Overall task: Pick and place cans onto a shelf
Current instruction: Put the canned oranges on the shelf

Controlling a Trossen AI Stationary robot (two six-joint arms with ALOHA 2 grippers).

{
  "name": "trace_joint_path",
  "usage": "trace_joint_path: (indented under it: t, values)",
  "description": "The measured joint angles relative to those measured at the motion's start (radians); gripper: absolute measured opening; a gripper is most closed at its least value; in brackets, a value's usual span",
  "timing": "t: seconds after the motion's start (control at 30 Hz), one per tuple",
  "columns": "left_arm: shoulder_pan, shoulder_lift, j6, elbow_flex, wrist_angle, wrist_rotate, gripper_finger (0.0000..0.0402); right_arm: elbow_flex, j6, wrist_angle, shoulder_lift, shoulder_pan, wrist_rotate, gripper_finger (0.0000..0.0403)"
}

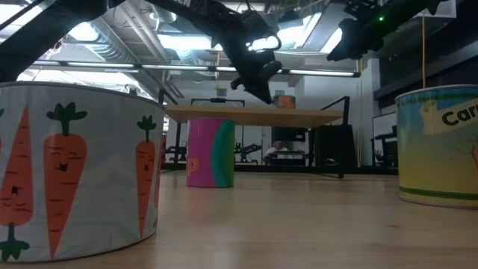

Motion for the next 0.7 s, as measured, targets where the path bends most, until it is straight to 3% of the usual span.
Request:
trace_joint_path:
  t: [0.3, 0.6, 0.7]
  values:
    - [-0.036, 0.048, -0.001, 0.001, 0.212, 0.013, 0.0001, 0.0, 0.0, -0.003, 0.0, 0.0, 0.0, 0.0208]
    - [-0.044, 0.057, 0.008, 0.002, 0.296, -0.018, 0.0001, 0.0, 0.0, -0.01, 0.0, 0.004, -0.01, 0.0208]
    - [-0.044, 0.049, 0.008, 0.004, 0.297, -0.021, 0.0003, 0.0, 0.0, -0.011, 0.0, 0.004, -0.073, 0.0208]
